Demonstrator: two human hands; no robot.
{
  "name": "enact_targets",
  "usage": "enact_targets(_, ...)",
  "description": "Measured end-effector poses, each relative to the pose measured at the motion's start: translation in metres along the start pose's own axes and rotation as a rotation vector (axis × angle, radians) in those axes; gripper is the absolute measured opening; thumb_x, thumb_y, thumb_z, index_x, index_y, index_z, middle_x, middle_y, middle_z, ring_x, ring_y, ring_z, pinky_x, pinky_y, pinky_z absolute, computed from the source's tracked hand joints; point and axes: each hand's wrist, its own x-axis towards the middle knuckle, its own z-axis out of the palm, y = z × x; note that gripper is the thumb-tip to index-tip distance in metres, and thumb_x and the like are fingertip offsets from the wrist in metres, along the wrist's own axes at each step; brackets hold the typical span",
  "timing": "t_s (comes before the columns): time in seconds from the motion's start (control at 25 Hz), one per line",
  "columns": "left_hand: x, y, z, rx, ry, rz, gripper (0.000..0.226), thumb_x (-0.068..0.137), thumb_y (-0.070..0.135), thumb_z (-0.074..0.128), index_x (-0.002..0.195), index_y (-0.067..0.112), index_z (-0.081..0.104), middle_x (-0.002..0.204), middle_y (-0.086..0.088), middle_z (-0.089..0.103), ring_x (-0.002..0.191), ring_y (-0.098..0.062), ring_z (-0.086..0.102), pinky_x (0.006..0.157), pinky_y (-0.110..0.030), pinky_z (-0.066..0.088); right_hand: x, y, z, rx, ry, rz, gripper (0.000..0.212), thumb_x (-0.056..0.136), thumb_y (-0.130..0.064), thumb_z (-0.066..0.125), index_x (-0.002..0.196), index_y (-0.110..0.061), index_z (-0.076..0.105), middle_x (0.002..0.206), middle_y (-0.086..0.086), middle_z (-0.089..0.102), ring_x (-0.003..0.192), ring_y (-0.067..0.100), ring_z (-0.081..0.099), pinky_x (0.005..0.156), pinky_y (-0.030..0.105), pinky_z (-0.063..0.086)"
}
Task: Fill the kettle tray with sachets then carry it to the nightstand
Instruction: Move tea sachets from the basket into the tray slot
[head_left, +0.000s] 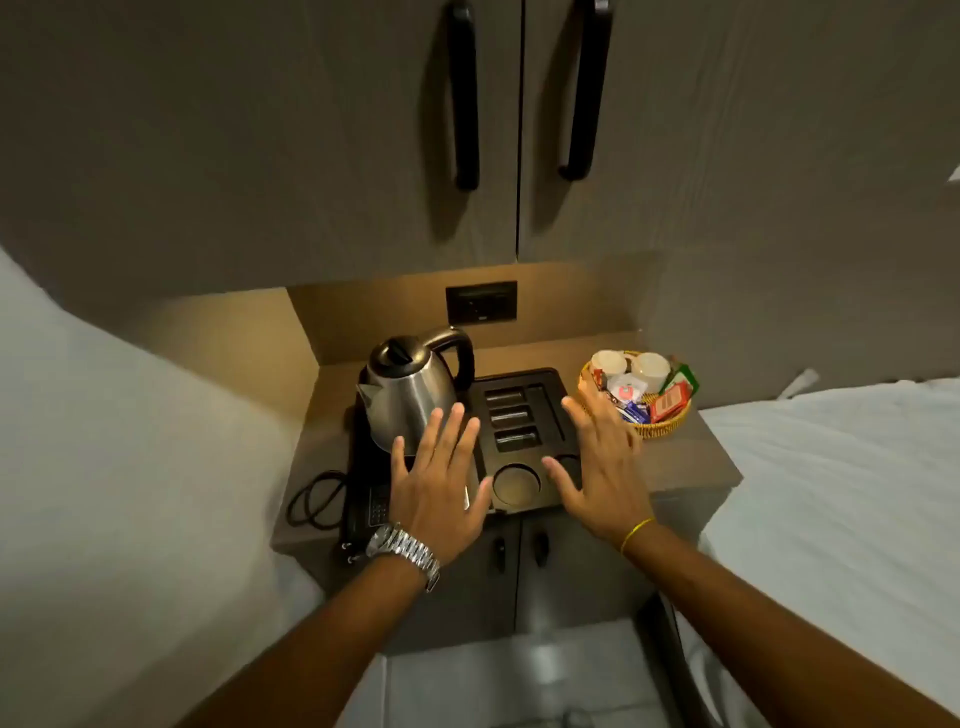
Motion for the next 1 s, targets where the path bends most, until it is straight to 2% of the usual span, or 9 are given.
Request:
enact_targets(0.16,-0.036,-0.024,0.070,0.069,-0.324,-0.178,0.085,0.086,0.066,0.042,0.159,0.029,0.023,0.170,-0.001,0.020,0.157,-0.025,0.020,0.117,-0.066,0.032,-0.053,0.031,0.062,-0.097,-0.374,0.107,0.080,0.094,-0.066,0.042,0.161,-0.026,0.029,0.174,0.001,0.009,0.160,0.026,0.012,0.120,0.060,0.026)
enact_targets(0.28,-0.043,-0.032,0.091,0.132,-0.422,-0.178,0.083,0.083,0.067,0.045,0.155,0.026,0.037,0.165,-0.005,0.034,0.152,-0.028,0.034,0.115,-0.064,0.035,-0.069,0.054,0.078,-0.108,-0.446,0.085,0.078,0.097,-0.066,0.036,0.163,-0.028,0.025,0.174,0.000,0.009,0.161,0.024,0.010,0.124,0.060,0.021)
enact_targets(0.36,-0.041,-0.034,0.096,0.135,-0.444,-0.174,0.084,0.079,0.061,0.062,0.152,0.023,0.043,0.161,-0.006,0.042,0.147,-0.030,0.042,0.111,-0.064,0.038,-0.072,0.061,0.081,-0.100,-0.470,0.055,0.074,0.099,-0.065,0.034,0.163,-0.028,0.026,0.174,-0.002,0.012,0.160,0.022,0.011,0.125,0.059,0.019)
enact_targets(0.44,-0.041,-0.033,0.098,0.092,-0.465,-0.194,0.093,0.068,0.051,0.082,0.149,0.021,0.047,0.157,-0.008,0.047,0.142,-0.031,0.049,0.106,-0.065,0.043,-0.069,0.071,0.081,-0.053,-0.427,-0.012,0.069,0.101,-0.064,0.033,0.159,-0.028,0.033,0.172,-0.004,0.022,0.159,0.019,0.020,0.123,0.054,0.020)
enact_targets(0.52,-0.040,-0.033,0.101,0.084,-0.415,-0.186,0.099,0.060,0.043,0.090,0.148,0.020,0.048,0.155,-0.009,0.050,0.139,-0.031,0.051,0.102,-0.066,0.045,-0.044,0.094,0.071,0.008,-0.289,0.039,0.059,0.101,-0.060,0.040,0.149,-0.026,0.047,0.159,-0.006,0.044,0.146,0.018,0.042,0.114,0.044,0.032)
enact_targets(0.6,-0.039,-0.032,0.101,0.078,-0.376,-0.194,0.100,0.058,0.038,0.091,0.147,0.020,0.049,0.154,-0.009,0.051,0.138,-0.031,0.052,0.101,-0.066,0.045,-0.004,0.124,0.056,0.062,-0.029,0.349,0.047,0.098,-0.050,0.056,0.134,-0.020,0.058,0.136,0.000,0.061,0.123,0.021,0.058,0.100,0.042,0.047)
enact_targets(0.68,-0.040,-0.029,0.103,0.077,-0.370,-0.209,0.096,0.060,0.035,0.089,0.147,0.019,0.050,0.153,-0.010,0.051,0.138,-0.032,0.052,0.101,-0.067,0.044,0.037,0.157,0.039,0.082,0.167,0.746,0.044,0.093,-0.044,0.066,0.125,-0.015,0.062,0.124,0.008,0.065,0.112,0.026,0.063,0.092,0.045,0.056)
enact_targets(0.8,-0.040,-0.029,0.106,0.122,-0.320,-0.191,0.092,0.064,0.040,0.082,0.147,0.020,0.050,0.155,-0.008,0.049,0.140,-0.030,0.050,0.101,-0.067,0.043,0.078,0.187,0.027,0.171,0.236,1.138,0.049,0.089,-0.046,0.072,0.124,-0.013,0.063,0.125,0.011,0.066,0.110,0.031,0.068,0.093,0.046,0.057)
enact_targets(1.0,-0.043,-0.038,0.114,0.132,-0.292,-0.178,0.080,0.070,0.040,0.061,0.147,0.023,0.050,0.158,-0.002,0.043,0.143,-0.025,0.044,0.101,-0.063,0.043,0.087,0.184,0.045,0.283,0.232,1.173,0.035,0.088,-0.041,0.073,0.106,-0.010,0.074,0.103,0.014,0.078,0.089,0.031,0.076,0.069,0.033,0.056)
